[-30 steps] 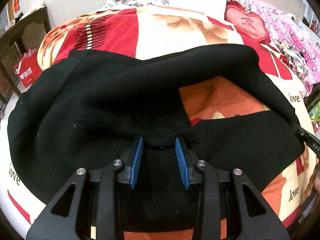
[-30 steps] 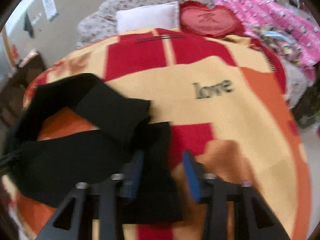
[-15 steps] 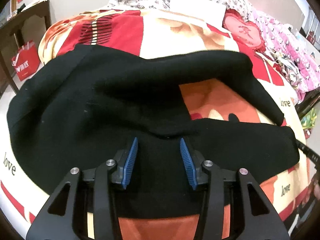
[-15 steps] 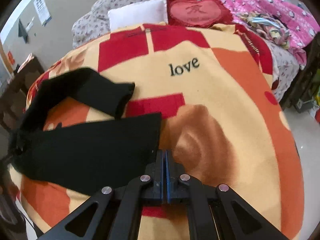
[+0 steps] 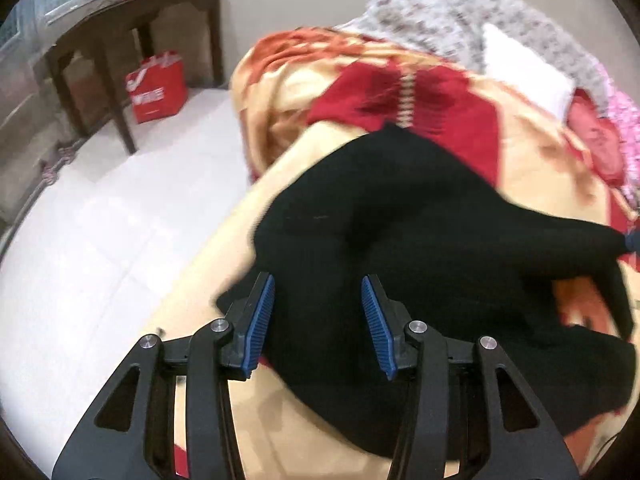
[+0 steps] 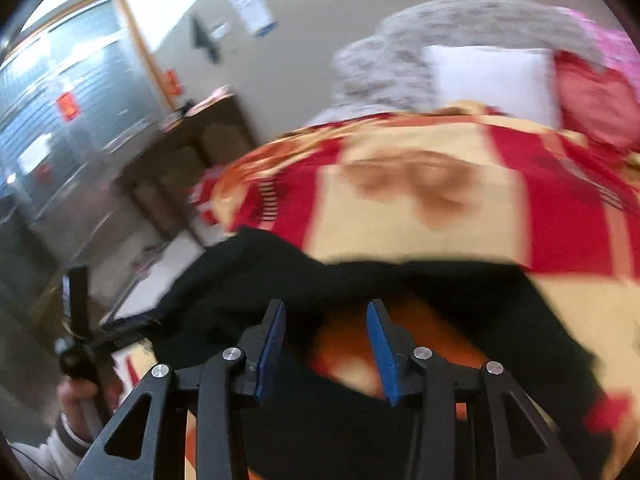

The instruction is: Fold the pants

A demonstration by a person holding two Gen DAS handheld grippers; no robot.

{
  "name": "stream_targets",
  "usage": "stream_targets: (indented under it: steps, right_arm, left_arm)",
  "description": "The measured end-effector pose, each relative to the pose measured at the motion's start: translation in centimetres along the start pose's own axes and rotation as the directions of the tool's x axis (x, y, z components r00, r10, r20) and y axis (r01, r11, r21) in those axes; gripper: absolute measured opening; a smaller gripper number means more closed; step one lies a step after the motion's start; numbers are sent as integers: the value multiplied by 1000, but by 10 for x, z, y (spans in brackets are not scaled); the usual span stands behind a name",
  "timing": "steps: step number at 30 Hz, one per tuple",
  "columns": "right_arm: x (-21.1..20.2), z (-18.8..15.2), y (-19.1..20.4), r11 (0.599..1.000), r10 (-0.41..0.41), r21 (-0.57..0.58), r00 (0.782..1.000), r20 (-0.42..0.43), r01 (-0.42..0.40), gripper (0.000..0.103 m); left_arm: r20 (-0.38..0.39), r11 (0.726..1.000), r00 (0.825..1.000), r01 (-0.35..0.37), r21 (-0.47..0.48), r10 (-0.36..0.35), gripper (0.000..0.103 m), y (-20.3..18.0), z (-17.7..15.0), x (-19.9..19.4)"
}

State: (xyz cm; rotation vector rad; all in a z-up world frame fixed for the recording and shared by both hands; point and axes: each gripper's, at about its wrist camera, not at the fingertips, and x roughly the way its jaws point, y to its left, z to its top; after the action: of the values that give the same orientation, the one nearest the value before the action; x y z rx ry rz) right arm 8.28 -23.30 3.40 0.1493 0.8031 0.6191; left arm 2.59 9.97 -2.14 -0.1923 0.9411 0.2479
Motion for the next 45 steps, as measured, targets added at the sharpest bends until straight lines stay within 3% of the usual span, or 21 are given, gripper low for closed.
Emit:
stream_targets:
  steps: [3, 6, 8, 13, 16, 20, 22, 25, 29, 33, 35, 40, 43, 45]
  right_arm:
    - [63, 31, 25, 996, 2, -88, 997, -72, -8, 41]
    - [114, 48, 38, 986, -34, -164, 988, -148, 9, 41]
    - [147, 55, 40, 976, -85, -212, 978, -192, 44, 41]
    - [201, 53, 32, 963, -128, -266, 939, -318, 42, 41]
    - [201, 50, 34, 957, -106, -288, 953, -284, 21, 40]
    - [193, 42, 47, 946, -111, -323, 964, -241, 29, 9]
    - [177, 41, 55, 946, -100, -324, 972, -212, 27, 8]
    - [136, 41, 69, 954, -21, -299, 989, -146, -24, 7]
    - [76, 25, 105, 943, 70, -321, 994, -84, -93, 6]
    - [57, -17, 144, 934, 169, -302, 980, -104, -193, 5]
    - [66, -45, 166, 917, 244, -280, 955, -166, -283, 2]
    - [113, -95, 196, 925, 198, -263, 939, -281, -274, 2]
    - [94, -93, 174, 946, 194, -207, 947, -255, -249, 3]
    - [71, -87, 146, 968, 146, -173, 969, -197, -181, 5]
  left_arm:
    - [-28, 999, 999, 45, -19, -46, 45, 7, 4, 10]
    - [-27, 999, 999, 46, 4, -45, 46, 6, 6, 15]
    - [-34, 999, 998, 52, 2, -52, 49, 7, 10, 20]
    - [-42, 996, 996, 81, -22, -82, 55, 13, 10, 25]
    - [-32, 997, 997, 72, -8, -73, 57, 11, 9, 24]
    - [-34, 995, 995, 90, -34, -91, 57, 17, 9, 20]
    - [-23, 992, 993, 111, -62, -113, 56, 27, 9, 11]
    - [20, 989, 993, 118, -86, -117, 57, 43, 8, -10]
    - [121, 987, 991, 73, -142, -56, 57, 74, 9, -49]
    - [186, 976, 982, 79, -202, -41, 56, 98, 11, -79]
    - [214, 976, 976, 76, -202, -32, 57, 100, 10, -90]
    - [192, 982, 979, 103, -158, -72, 57, 83, 2, -88]
    - [163, 984, 981, 125, -126, -104, 56, 69, -3, -80]
    - [136, 983, 980, 160, -95, -146, 57, 56, -8, -74]
